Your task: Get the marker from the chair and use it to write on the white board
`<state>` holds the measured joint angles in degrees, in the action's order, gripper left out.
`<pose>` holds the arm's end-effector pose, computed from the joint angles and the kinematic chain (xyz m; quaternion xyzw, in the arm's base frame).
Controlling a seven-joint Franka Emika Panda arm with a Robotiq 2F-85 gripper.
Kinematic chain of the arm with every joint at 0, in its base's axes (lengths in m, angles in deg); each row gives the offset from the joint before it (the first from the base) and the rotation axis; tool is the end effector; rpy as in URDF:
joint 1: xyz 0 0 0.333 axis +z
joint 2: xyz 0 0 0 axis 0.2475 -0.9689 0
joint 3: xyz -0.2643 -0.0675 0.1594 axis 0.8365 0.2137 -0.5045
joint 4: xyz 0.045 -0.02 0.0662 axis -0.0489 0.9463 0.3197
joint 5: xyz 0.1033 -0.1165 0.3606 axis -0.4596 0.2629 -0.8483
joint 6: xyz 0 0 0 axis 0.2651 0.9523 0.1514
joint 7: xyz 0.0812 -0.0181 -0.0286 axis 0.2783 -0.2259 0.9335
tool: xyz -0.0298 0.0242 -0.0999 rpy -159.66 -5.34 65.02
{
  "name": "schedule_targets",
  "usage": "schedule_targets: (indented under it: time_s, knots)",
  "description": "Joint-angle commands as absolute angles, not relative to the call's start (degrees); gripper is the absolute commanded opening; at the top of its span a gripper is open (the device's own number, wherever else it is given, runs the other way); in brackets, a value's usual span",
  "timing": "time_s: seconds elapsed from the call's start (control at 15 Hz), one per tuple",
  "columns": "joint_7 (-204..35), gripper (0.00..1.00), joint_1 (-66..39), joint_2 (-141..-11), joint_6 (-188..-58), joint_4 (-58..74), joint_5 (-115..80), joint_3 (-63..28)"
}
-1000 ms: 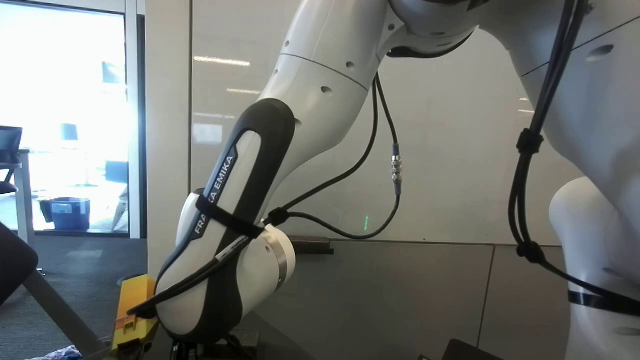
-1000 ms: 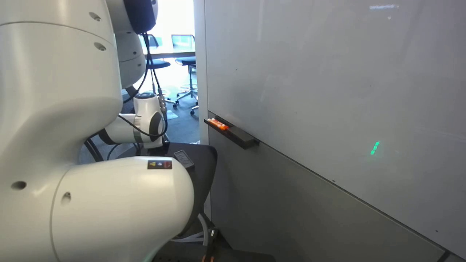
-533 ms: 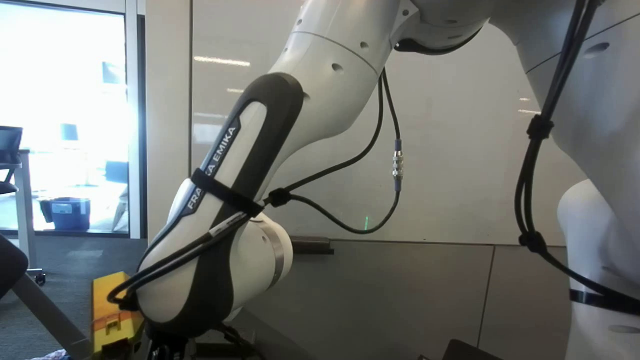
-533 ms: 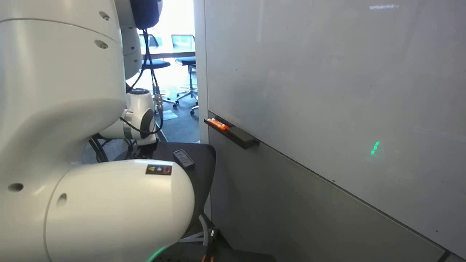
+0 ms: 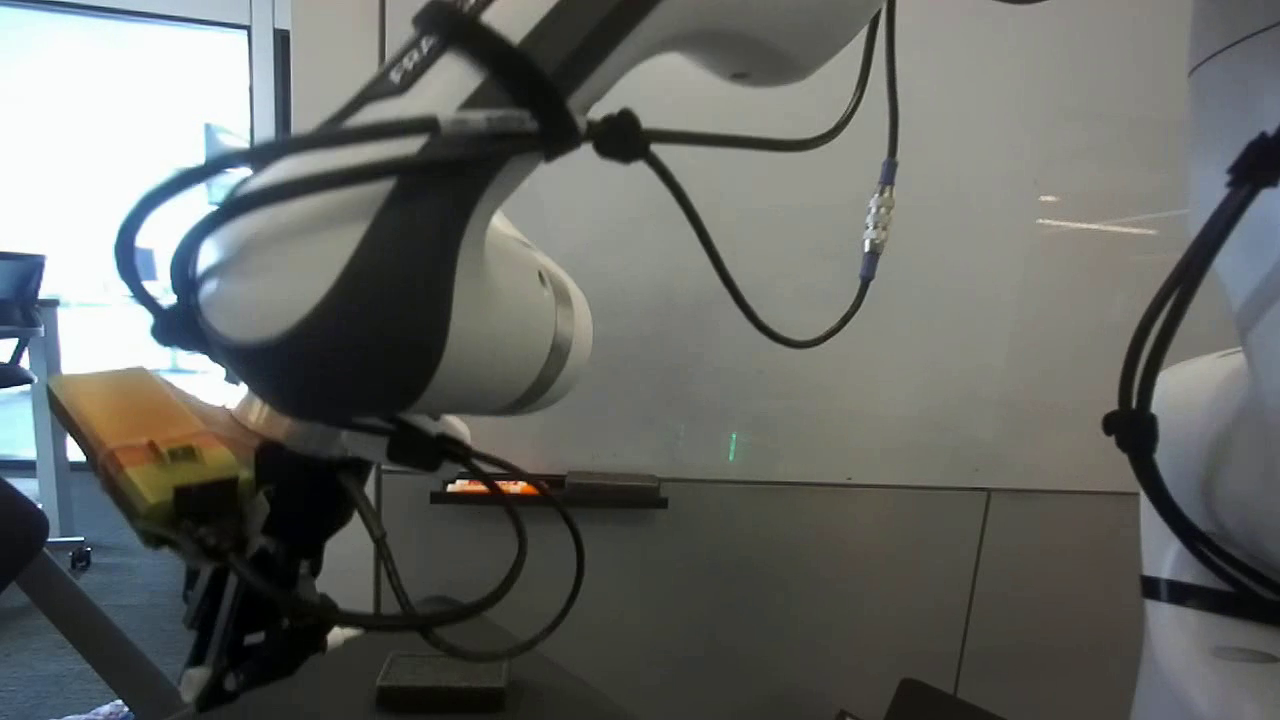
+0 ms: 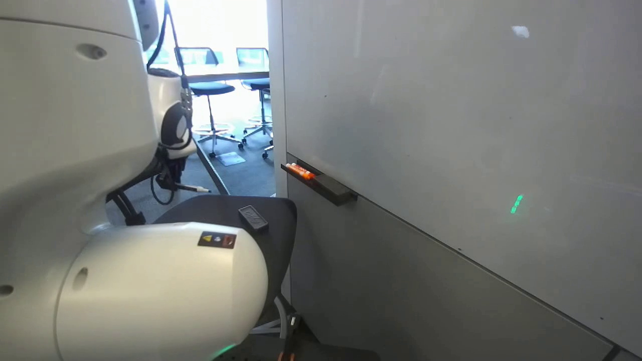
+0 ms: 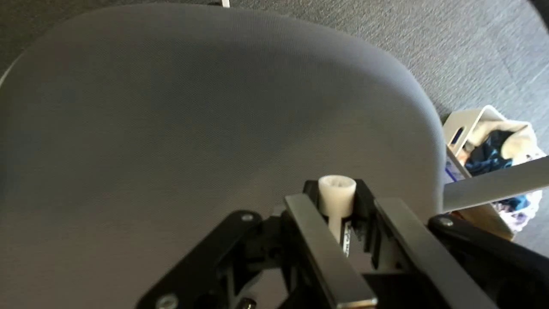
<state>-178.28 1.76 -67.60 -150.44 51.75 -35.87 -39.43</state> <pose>0.4511 0.2855 0.3005 -0.7603 0.6250 0.0101 0.1769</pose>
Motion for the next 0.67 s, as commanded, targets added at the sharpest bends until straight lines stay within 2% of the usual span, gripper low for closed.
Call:
schedule_targets:
  time_s: [0.0, 0.33, 0.6]
  knots:
    - [-171.5, 0.12, 1.5, -58.3, -142.0, 51.7, -36.1, -39.0]
    - [-168.0, 0.12, 0.3, -54.4, -135.0, 47.3, -33.4, -37.1]
    - [-167.0, 0.12, -1.2, -56.5, -136.2, 43.0, -29.8, -36.3]
